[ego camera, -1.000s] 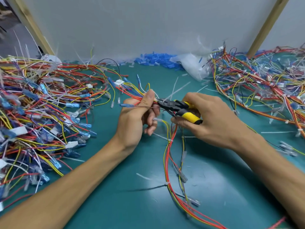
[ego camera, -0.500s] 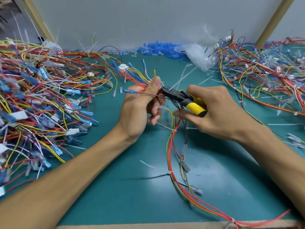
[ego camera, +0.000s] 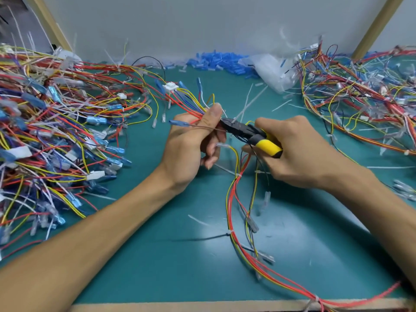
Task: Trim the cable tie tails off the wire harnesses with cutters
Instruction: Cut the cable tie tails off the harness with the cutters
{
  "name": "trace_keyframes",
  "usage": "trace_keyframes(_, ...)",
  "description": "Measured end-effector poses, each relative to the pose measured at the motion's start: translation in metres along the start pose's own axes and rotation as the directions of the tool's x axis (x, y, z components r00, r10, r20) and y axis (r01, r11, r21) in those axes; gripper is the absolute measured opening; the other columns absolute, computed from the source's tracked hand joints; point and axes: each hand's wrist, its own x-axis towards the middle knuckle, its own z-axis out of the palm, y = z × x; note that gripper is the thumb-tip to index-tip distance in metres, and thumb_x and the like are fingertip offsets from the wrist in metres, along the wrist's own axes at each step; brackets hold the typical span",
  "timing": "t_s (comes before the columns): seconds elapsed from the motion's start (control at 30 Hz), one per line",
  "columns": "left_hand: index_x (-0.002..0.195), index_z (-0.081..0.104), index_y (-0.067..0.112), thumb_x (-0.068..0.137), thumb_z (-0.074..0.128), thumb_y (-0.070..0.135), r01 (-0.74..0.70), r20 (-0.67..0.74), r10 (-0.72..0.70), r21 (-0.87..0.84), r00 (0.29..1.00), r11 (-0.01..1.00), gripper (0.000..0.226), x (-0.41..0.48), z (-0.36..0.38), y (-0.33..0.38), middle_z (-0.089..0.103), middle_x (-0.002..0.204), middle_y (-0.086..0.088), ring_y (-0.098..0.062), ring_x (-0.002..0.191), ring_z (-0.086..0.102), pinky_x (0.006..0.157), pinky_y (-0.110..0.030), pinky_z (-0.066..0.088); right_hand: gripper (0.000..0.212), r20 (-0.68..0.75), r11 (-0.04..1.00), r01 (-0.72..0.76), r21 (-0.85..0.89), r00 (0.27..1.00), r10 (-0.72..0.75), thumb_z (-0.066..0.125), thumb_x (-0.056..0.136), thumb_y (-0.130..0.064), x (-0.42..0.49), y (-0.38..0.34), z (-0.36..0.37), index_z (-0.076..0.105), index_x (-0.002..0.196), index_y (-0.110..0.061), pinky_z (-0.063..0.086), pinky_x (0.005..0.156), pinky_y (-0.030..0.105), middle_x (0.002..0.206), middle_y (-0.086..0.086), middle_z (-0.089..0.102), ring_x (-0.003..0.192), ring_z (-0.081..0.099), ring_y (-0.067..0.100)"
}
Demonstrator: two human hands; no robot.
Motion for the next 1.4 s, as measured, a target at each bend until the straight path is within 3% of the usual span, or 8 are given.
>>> trace_keyframes(0.17,0.059,0.058,0.008,0.108,0.051,0.028,-0.005,0.001,0.005,0.004,1.0,1.0,0.053,-0.001,0.0,-0.001,0.035,0.047,-0.009,-0.021,0.034,0.037,0.039,-0.021,0.029,0.033,-0.006,1.0,-0.014,0.02,1.0,0.014,0.069,0.098,-0.033,-0.003,-0.003,0.0,0.049,0.077,-0.017,0.032,0.049,0.043,0.053,0.003,0.038,0.059,0.032,0.039)
trace_keyframes(0.33,0.048,0.059,0.017,0.098,0.054,0.035,0.03,0.0,-0.03,-0.029,1.0,0.999,0.053,-0.001,0.002,0.003,0.033,0.046,-0.009,-0.021,0.035,0.035,0.038,-0.02,0.029,0.035,-0.001,0.999,-0.03,0.032,1.0,0.03,0.069,0.098,-0.035,-0.001,-0.007,-0.002,0.046,0.077,-0.02,0.032,0.049,0.043,0.051,0.0,0.036,0.056,0.032,0.034)
trace_keyframes(0.6,0.047,0.06,0.017,0.109,0.051,0.025,0.018,-0.044,-0.021,-0.076,0.999,0.997,0.063,0.005,-0.005,0.001,0.04,0.046,-0.006,-0.018,0.035,0.037,0.037,-0.021,0.028,0.036,-0.048,0.999,-0.014,-0.049,0.999,0.012,0.057,0.089,-0.056,0.002,-0.006,-0.005,0.049,0.087,-0.021,0.039,0.055,0.045,0.065,-0.01,0.046,0.062,0.042,0.021)
trace_keyframes(0.7,0.05,0.061,0.017,0.11,0.05,0.025,0.027,-0.056,-0.032,-0.098,0.998,0.995,0.061,0.006,-0.007,0.001,0.044,0.046,-0.003,-0.018,0.036,0.037,0.036,-0.021,0.028,0.04,-0.057,0.999,-0.014,-0.041,0.998,0.012,0.054,0.088,-0.06,0.001,-0.005,-0.004,0.049,0.088,-0.02,0.039,0.058,0.045,0.068,-0.01,0.047,0.066,0.04,0.025)
trace_keyframes(0.97,0.055,0.053,0.013,0.111,0.044,0.015,0.02,-0.017,-0.02,-0.019,1.0,1.0,0.057,-0.002,0.004,0.007,0.033,0.046,-0.007,-0.025,0.037,0.025,0.036,-0.02,0.029,0.027,0.005,1.0,-0.01,0.005,1.0,0.01,0.072,0.092,-0.033,0.001,-0.009,-0.008,0.048,0.081,-0.028,0.037,0.052,0.043,0.057,-0.003,0.04,0.059,0.035,0.029)
trace_keyframes(1.07,0.052,0.049,0.014,0.111,0.044,0.015,0.032,-0.005,-0.032,0.017,0.999,0.999,0.059,-0.001,0.004,0.005,0.033,0.044,-0.007,-0.022,0.035,0.028,0.037,-0.02,0.029,0.019,0.038,0.999,-0.042,0.014,0.998,0.041,0.069,0.093,-0.029,0.001,-0.004,-0.006,0.056,0.082,-0.021,0.036,0.051,0.041,0.055,0.0,0.041,0.058,0.035,0.03)
trace_keyframes(1.2,0.056,0.05,0.011,0.111,0.044,0.014,0.014,-0.003,-0.014,0.023,1.0,1.0,0.056,0.0,0.002,0.003,0.033,0.045,-0.007,-0.023,0.037,0.028,0.037,-0.022,0.028,0.012,0.055,0.999,-0.032,0.018,0.998,0.031,0.057,0.088,-0.03,0.002,-0.005,-0.005,0.051,0.077,-0.028,0.031,0.05,0.037,0.053,-0.001,0.038,0.057,0.032,0.029)
trace_keyframes(1.4,0.053,0.052,0.017,0.112,0.044,0.016,-0.007,0.01,0.007,0.045,1.0,0.999,0.06,-0.001,0.001,0.002,0.034,0.044,-0.005,-0.021,0.035,0.033,0.039,-0.023,0.028,0.036,0.069,0.996,-0.058,0.069,0.996,0.053,0.06,0.088,-0.015,0.0,-0.005,-0.005,0.042,0.07,-0.04,0.024,0.048,0.028,0.051,-0.002,0.035,0.056,0.032,0.026)
